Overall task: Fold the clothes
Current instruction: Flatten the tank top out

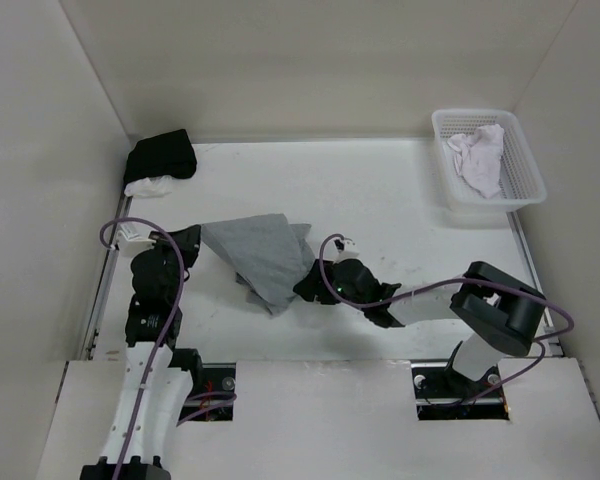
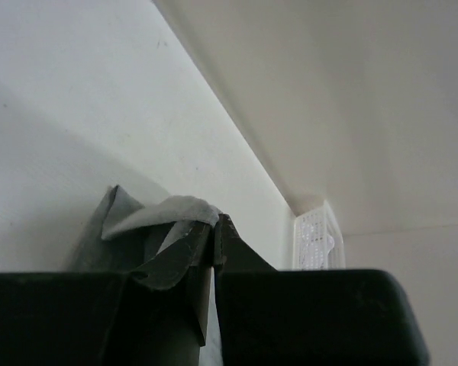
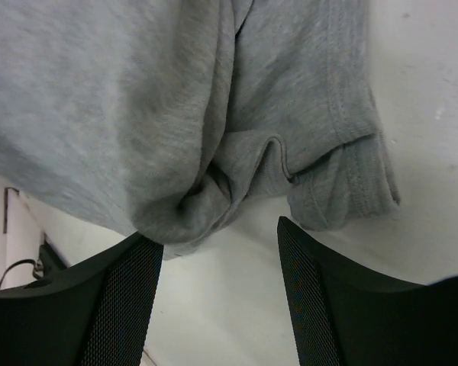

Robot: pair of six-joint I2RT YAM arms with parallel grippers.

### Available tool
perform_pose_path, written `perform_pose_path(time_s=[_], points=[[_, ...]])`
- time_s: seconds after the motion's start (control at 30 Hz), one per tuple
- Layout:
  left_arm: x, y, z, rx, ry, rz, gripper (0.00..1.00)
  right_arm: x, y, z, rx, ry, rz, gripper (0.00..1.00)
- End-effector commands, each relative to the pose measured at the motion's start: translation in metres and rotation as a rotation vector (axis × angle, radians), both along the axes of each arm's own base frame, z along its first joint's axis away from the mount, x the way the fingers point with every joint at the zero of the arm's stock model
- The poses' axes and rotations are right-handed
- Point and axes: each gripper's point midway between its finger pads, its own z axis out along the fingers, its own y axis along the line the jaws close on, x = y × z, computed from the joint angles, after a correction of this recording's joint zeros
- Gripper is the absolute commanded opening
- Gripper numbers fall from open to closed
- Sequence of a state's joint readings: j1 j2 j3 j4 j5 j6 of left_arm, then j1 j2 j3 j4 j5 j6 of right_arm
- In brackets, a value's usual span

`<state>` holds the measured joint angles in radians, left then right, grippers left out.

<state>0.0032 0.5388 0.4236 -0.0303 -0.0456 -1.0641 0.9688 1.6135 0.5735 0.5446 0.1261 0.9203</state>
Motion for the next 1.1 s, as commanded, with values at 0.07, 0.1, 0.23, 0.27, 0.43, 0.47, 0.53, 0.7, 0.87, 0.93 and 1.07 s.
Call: perform_pose_path(time_s=[0.07,0.1,0.23,0.27,0.43,0.47,0.53,0.7,0.87,0.93,1.07], points=[[0.0,-0.021,-0.009,-0.024,0.008,-0.119,0.01,0.026,0.008,0.04,0.08,-0.104,-0.049,0.67],[0.0,-0.021,-0.009,-0.02,0.008,-0.117,0.01,0.026,0.01,0.044,0.08,-0.113,-0.034,0.67],[0.005,-0.019,-0.011,0.001,0.017,-0.109,0.01,0.033,0.029,0.04,0.048,-0.109,0.051,0.68],[0.007,-0.023,-0.014,-0.007,0.014,-0.12,0.01,0.035,0.033,0.039,0.044,-0.104,0.065,0.65],[0.014,-0.038,-0.016,-0.008,0.016,-0.147,0.01,0.052,0.043,0.056,0.022,-0.162,0.054,0.34],[0.015,-0.041,-0.015,-0.006,0.014,-0.149,0.01,0.054,0.043,0.057,0.004,-0.171,0.056,0.25],[0.022,-0.05,-0.006,-0.005,-0.015,-0.153,0.01,0.065,0.039,0.075,-0.046,-0.226,0.032,0.11],[0.036,-0.075,0.048,-0.008,-0.131,-0.186,0.01,0.073,0.004,0.177,-0.122,-0.428,-0.023,0.07],[0.029,-0.065,0.069,-0.011,-0.18,-0.163,0.02,0.006,-0.014,0.204,-0.172,-0.422,0.094,0.08],[0.024,-0.056,0.061,-0.006,-0.153,-0.152,0.02,-0.033,-0.017,0.175,-0.241,-0.328,0.171,0.12],[0.015,-0.045,0.042,-0.004,-0.116,-0.134,0.02,-0.073,-0.032,0.119,-0.306,-0.186,0.179,0.39]])
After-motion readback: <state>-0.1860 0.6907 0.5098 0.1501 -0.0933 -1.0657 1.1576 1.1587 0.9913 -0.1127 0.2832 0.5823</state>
